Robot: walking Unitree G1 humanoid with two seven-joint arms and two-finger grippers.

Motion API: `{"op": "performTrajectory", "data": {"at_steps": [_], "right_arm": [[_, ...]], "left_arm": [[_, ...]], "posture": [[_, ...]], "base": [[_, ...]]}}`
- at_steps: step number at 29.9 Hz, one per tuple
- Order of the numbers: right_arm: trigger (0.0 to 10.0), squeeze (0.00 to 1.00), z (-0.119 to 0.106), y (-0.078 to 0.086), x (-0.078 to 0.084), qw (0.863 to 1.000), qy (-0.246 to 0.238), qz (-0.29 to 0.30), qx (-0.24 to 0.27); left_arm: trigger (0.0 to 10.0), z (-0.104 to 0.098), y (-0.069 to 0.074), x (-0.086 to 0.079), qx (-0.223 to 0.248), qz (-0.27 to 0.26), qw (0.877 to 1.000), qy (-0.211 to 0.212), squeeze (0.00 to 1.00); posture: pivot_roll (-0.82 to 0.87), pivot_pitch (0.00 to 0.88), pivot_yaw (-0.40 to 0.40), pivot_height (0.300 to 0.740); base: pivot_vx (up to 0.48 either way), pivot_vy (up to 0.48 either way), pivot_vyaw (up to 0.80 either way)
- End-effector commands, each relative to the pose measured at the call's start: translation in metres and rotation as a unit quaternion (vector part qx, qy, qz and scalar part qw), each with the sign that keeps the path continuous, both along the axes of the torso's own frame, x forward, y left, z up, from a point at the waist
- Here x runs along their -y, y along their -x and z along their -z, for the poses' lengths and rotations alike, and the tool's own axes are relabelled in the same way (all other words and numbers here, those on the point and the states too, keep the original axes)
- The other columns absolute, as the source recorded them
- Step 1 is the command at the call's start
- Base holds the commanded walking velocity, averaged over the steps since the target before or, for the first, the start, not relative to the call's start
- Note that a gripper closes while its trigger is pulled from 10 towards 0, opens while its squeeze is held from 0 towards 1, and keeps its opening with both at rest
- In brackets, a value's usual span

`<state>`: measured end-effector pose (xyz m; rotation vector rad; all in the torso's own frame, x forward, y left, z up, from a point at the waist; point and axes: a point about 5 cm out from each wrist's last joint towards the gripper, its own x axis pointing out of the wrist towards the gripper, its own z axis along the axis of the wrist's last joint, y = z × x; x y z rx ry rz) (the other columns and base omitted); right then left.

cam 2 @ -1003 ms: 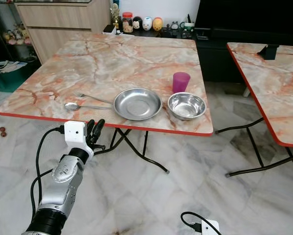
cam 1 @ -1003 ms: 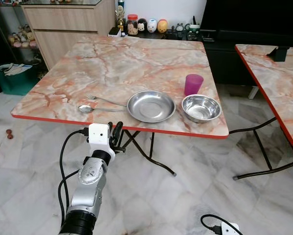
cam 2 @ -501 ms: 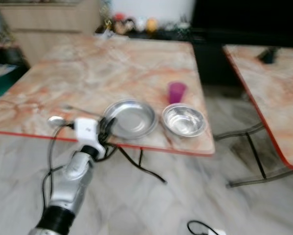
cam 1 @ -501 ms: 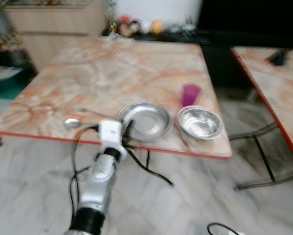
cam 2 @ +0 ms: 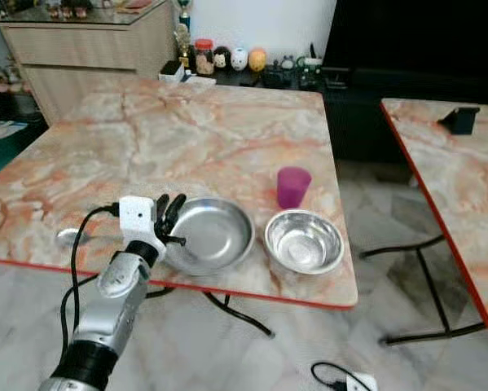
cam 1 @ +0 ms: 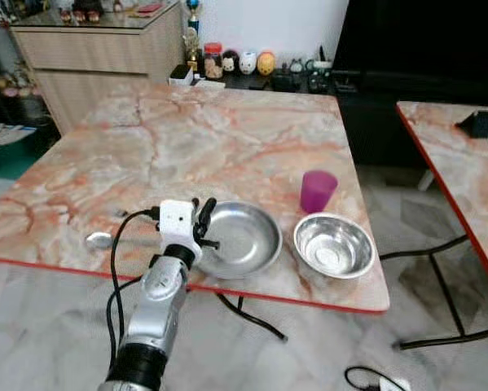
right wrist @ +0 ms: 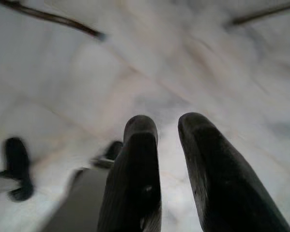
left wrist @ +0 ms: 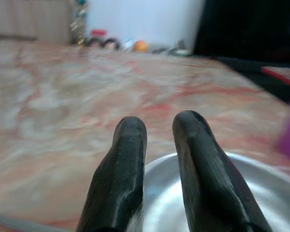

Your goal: Setting the table

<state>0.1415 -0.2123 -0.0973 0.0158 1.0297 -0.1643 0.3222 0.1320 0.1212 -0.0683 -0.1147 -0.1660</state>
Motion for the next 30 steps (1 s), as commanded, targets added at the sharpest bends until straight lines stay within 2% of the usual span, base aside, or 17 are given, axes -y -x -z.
{"op": "performTrajectory", "data": {"at_steps": [1, 6, 7, 8, 17, 24, 25, 30], "right_arm": [[10.0, 0.0, 0.002, 0.007, 0.004, 1.0, 0.003, 0.005, -0.01], [10.0, 0.0, 0.002, 0.007, 0.004, 1.0, 0.002, 0.007, -0.011], [10.0, 0.0, 0.002, 0.007, 0.004, 1.0, 0.002, 0.007, -0.011], [10.0, 0.0, 0.002, 0.007, 0.004, 1.0, 0.002, 0.008, -0.011], [10.0, 0.0, 0.002, 0.007, 0.003, 1.0, 0.007, -0.007, -0.013], [10.0, 0.0, 0.002, 0.007, 0.003, 1.0, 0.006, -0.007, -0.012], [10.0, 0.0, 0.002, 0.007, 0.003, 1.0, 0.006, -0.008, -0.012], [10.0, 0.0, 0.002, 0.007, 0.003, 1.0, 0.006, -0.01, -0.013]], "left_arm": [[10.0, 0.0, -0.002, 0.002, -0.016, 0.007, 1.0, 0.017, 0.0], [10.0, -0.002, -0.003, 0.01, -0.032, 0.041, 0.998, 0.033, 0.0], [10.0, -0.001, -0.003, 0.01, -0.039, 0.04, 0.998, 0.031, 0.53], [10.0, -0.001, -0.003, 0.009, -0.04, 0.039, 0.998, 0.034, 1.0], [10.0, -0.002, -0.002, -0.003, -0.045, 0.015, 0.998, 0.049, 1.0], [10.0, 0.0, -0.003, -0.006, -0.055, 0.008, 0.997, 0.045, 1.0], [10.0, 0.0, -0.003, -0.006, -0.056, 0.008, 0.997, 0.047, 0.0], [10.0, 0.002, -0.004, -0.005, -0.075, 0.011, 0.995, 0.059, 0.0]], "posture": [[0.11, 0.0, -0.048, 0.74], [0.11, 0.0, -0.045, 0.74], [0.11, 0.0, -0.044, 0.74], [0.11, 0.0, -0.043, 0.74], [0.12, 0.0, -0.043, 0.74], [0.11, 0.0, -0.044, 0.74], [0.12, 0.0, -0.044, 0.74], [0.12, 0.0, -0.041, 0.74]], "base": [[0.0, 0.0, 0.0], [0.0, 0.0, 0.0], [0.0, 0.0, 0.0], [0.0, 0.0, 0.0], [0.0, 0.0, 0.0], [0.0, 0.0, 0.77], [0.0, 0.0, 0.8], [0.0, 0.0, 0.68]]}}
